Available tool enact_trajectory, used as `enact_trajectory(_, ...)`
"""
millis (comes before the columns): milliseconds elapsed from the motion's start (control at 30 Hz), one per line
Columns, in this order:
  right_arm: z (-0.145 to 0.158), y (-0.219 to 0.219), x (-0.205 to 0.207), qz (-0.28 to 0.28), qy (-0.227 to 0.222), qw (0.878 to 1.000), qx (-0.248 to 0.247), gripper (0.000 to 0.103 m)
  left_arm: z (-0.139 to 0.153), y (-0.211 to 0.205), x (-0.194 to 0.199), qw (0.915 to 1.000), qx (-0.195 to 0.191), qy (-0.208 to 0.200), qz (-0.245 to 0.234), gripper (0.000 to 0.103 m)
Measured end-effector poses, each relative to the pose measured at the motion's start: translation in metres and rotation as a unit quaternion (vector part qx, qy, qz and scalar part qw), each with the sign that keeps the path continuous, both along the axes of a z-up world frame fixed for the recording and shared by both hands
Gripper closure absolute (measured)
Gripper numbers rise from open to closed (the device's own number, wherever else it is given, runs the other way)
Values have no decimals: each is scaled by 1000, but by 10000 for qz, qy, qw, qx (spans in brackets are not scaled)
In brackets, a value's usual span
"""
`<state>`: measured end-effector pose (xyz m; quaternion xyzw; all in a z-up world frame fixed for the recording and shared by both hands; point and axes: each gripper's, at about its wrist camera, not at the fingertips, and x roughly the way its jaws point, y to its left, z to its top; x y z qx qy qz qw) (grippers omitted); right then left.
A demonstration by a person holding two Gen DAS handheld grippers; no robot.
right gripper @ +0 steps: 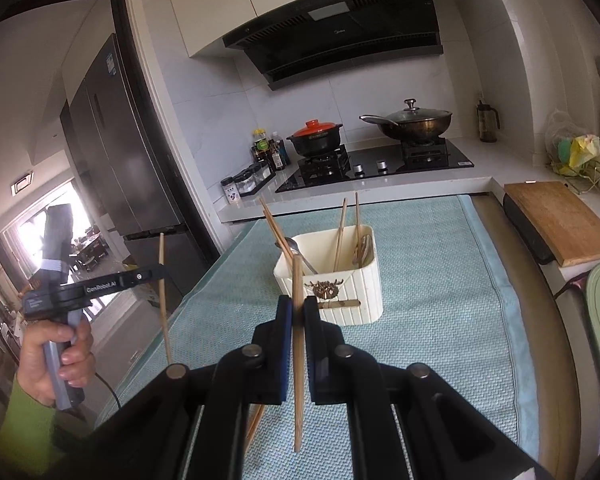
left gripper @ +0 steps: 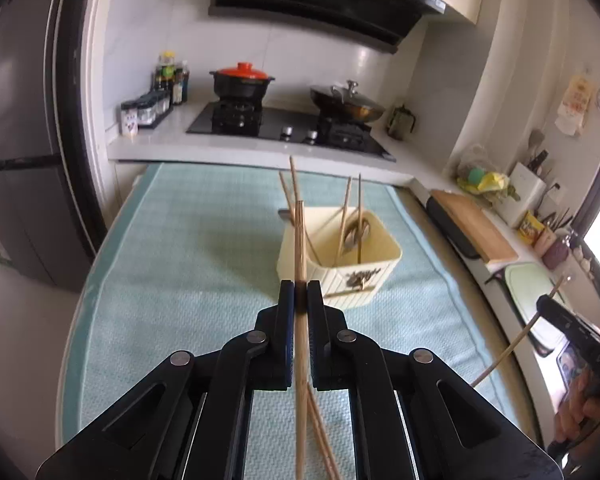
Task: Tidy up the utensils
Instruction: 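Lift the chopsticks and carry both tools over the cream box, then lower the chopsticks into the box and open both tools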
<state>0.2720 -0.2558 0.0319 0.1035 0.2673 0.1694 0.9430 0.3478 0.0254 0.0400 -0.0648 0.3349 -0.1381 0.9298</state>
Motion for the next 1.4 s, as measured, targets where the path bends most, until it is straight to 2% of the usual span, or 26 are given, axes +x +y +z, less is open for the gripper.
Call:
enact_trajectory(233,28,5,33,-112,-429,9988,-199,97,43,-10,22,9983,-301,-482,-106,99)
enact_trajectory(467,73,14,75,-163,-1114,9931,-321,97,84,-33,60,9939,-522,-946,-231,99)
enact_trajectory(600,88,20,109,-175,-1334,9901,-396,97,87,-44,98,9944,-609,-849,-184,99)
enact_trajectory(767,85,28,150,-124,-1394,9889,-509,97,77,-53,144,9945,-690,-781,-36,99)
enact_trajectory(1000,48,37,203,15,-1134,9915,-638,97,37,-71,193,9963,-435,-726,134,99)
enact_trajectory(1200,9,42,237,134,-578,9953,-766,97,-7,-81,220,9985,-249,-434,237,99)
enact_trajectory(1400,-20,47,258,200,31,9959,-878,97,-36,-88,231,9991,-40,-308,289,99)
